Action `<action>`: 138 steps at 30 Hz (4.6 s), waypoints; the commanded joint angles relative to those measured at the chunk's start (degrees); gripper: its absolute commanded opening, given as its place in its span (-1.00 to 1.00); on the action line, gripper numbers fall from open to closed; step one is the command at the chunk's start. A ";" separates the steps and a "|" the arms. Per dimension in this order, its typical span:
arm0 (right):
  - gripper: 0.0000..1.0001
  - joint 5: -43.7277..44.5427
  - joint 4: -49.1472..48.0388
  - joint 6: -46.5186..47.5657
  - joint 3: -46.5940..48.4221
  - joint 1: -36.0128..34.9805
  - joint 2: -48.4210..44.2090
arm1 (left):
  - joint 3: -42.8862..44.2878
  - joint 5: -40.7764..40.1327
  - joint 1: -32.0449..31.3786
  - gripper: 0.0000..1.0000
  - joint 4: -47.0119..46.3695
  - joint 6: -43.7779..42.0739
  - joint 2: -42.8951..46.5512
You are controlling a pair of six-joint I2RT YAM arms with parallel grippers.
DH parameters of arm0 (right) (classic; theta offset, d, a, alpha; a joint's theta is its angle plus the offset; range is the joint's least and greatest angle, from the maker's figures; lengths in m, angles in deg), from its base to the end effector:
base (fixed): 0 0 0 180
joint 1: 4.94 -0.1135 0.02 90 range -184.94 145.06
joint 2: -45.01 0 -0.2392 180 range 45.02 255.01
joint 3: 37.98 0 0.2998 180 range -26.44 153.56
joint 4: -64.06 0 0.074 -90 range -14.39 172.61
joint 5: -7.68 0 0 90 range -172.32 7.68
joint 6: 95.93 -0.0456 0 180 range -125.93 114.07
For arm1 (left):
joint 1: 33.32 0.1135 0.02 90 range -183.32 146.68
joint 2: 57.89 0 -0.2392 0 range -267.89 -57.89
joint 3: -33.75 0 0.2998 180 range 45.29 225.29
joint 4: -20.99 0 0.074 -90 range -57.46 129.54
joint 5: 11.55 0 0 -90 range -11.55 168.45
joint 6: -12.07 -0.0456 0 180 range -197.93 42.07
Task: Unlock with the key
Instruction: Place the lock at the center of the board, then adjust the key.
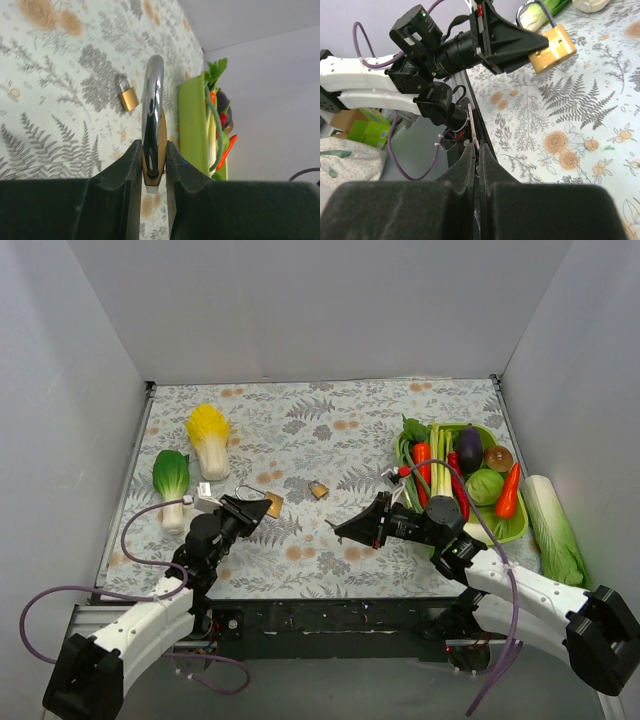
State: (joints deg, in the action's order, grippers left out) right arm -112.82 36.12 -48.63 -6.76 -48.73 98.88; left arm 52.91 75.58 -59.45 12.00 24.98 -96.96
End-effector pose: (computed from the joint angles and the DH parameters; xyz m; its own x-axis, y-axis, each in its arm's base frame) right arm 0.1778 0.2025 0.2017 -0.6029 0.2315 -0.7635 -0.7514 0.1568 0.6409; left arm 0.2107 -0.1008 0.1395 -0.3477 -0.9137 0.2101 -0.2542 -0.1239 -0.9592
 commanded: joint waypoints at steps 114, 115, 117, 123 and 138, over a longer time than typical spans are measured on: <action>0.41 10.91 21.54 4.17 12.66 2.57 -6.39 | 24.72 43.02 -16.85 -1.00 11.64 -27.24 -13.66; 0.53 9.94 22.34 5.85 12.92 2.57 -6.93 | 25.51 44.43 -16.85 -1.00 15.49 -27.59 -13.75; 0.59 5.30 22.79 9.45 13.45 2.66 -7.63 | 27.53 49.44 -16.85 -1.00 18.59 -28.38 -13.58; 0.57 -15.15 15.77 8.78 12.23 2.66 -6.06 | 31.48 57.53 -16.85 -1.00 27.56 -30.22 -12.61; 0.27 -20.39 7.32 3.06 12.48 -2.35 2.02 | 35.27 58.60 -16.85 -1.00 35.30 -35.24 -14.10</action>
State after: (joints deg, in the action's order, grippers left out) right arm -131.88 48.63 -44.12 4.85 -49.70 99.91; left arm 85.68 132.98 -76.23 45.14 -7.98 -111.05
